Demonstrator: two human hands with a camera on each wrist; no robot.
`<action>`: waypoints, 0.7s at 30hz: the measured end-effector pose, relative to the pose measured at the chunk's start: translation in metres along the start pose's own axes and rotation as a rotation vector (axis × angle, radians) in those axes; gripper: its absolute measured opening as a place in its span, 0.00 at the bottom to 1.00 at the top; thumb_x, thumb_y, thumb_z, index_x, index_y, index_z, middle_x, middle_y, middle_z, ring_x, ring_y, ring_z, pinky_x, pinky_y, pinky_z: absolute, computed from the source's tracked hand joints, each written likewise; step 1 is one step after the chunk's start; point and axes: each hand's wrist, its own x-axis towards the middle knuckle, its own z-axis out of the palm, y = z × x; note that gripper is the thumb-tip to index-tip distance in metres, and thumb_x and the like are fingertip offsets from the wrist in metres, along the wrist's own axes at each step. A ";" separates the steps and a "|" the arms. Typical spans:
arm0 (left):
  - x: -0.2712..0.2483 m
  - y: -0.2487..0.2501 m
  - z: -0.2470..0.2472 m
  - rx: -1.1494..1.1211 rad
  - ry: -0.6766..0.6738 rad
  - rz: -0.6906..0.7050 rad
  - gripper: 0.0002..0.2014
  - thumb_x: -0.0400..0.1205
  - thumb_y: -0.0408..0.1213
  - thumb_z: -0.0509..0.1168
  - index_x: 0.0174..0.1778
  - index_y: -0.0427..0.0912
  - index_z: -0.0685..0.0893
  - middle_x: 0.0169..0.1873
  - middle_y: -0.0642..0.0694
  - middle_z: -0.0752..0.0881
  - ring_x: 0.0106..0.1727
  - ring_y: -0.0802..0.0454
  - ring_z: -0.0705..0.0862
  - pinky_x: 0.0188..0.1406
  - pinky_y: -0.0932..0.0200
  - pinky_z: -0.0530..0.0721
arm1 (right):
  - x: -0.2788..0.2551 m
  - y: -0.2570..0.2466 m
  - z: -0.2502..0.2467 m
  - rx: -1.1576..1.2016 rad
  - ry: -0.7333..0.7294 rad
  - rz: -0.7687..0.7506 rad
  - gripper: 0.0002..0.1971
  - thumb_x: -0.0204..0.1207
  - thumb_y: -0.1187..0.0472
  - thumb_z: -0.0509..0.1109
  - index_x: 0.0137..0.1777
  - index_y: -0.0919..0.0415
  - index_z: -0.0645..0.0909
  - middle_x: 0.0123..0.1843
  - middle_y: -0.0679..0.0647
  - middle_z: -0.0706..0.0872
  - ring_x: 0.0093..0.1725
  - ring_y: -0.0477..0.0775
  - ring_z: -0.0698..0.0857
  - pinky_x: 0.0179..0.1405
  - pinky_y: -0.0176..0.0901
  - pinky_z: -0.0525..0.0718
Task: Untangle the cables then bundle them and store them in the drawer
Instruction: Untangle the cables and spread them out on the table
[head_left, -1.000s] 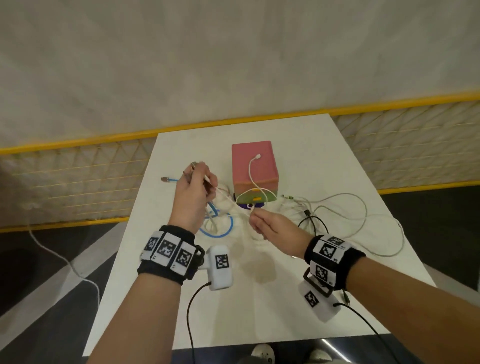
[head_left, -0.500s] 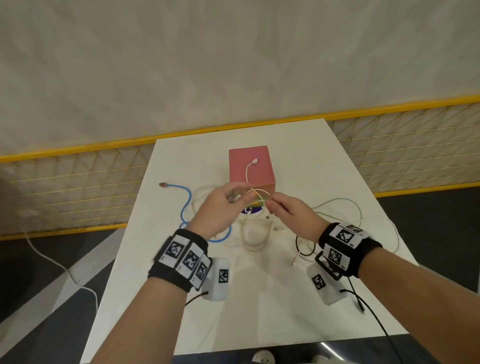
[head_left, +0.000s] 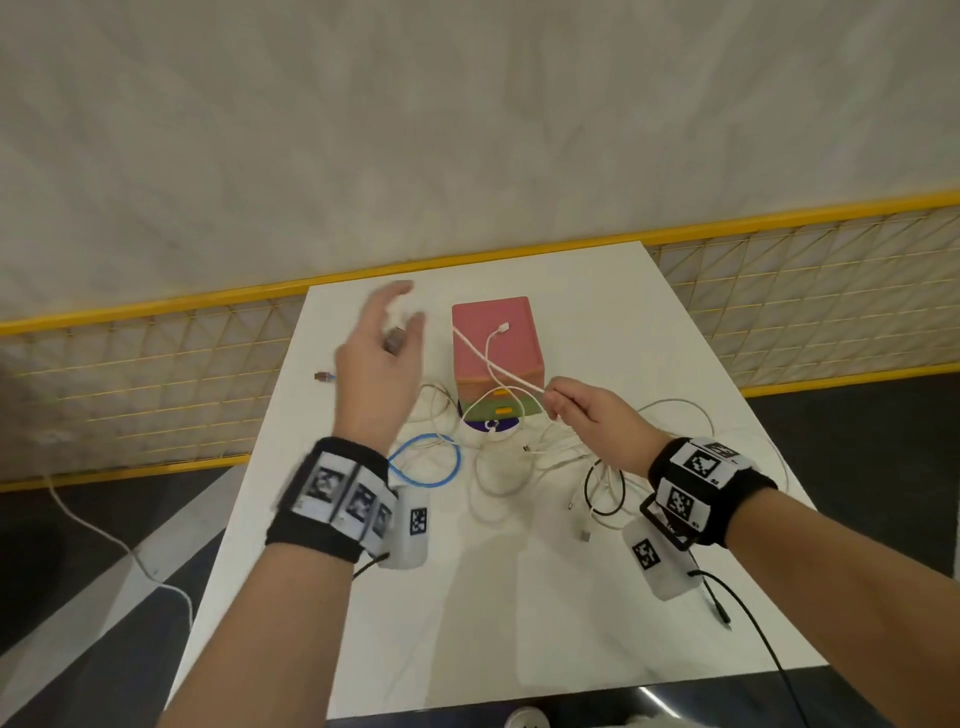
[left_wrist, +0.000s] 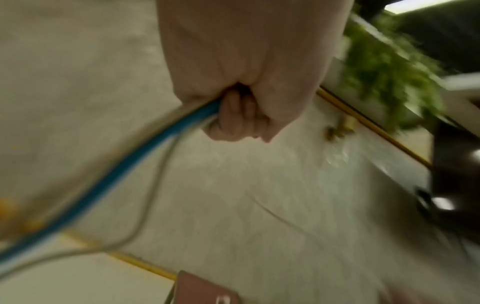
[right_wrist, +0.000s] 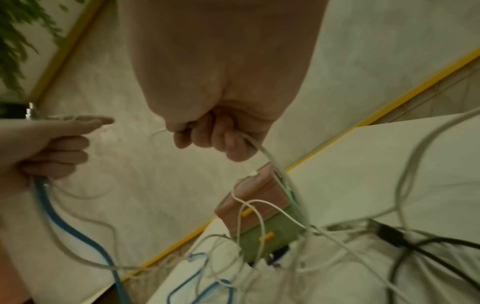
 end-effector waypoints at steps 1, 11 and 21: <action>-0.010 0.003 0.008 0.008 -0.133 0.037 0.14 0.84 0.40 0.66 0.65 0.56 0.81 0.21 0.57 0.71 0.21 0.61 0.68 0.25 0.71 0.70 | 0.003 -0.008 0.000 0.020 0.002 -0.025 0.13 0.86 0.62 0.55 0.40 0.54 0.75 0.31 0.41 0.73 0.32 0.35 0.75 0.37 0.26 0.71; -0.002 -0.004 0.014 0.073 -0.048 0.001 0.12 0.82 0.49 0.67 0.38 0.47 0.76 0.20 0.54 0.71 0.19 0.58 0.68 0.23 0.63 0.68 | 0.002 -0.014 -0.012 0.028 0.009 -0.062 0.13 0.87 0.61 0.54 0.42 0.59 0.75 0.31 0.42 0.71 0.29 0.39 0.71 0.34 0.32 0.69; -0.027 0.005 0.033 0.203 -0.520 0.150 0.10 0.84 0.52 0.63 0.57 0.53 0.80 0.21 0.54 0.73 0.21 0.61 0.73 0.27 0.63 0.71 | 0.013 -0.027 -0.004 0.067 0.012 -0.122 0.13 0.86 0.63 0.55 0.47 0.72 0.75 0.34 0.55 0.75 0.33 0.43 0.72 0.38 0.33 0.72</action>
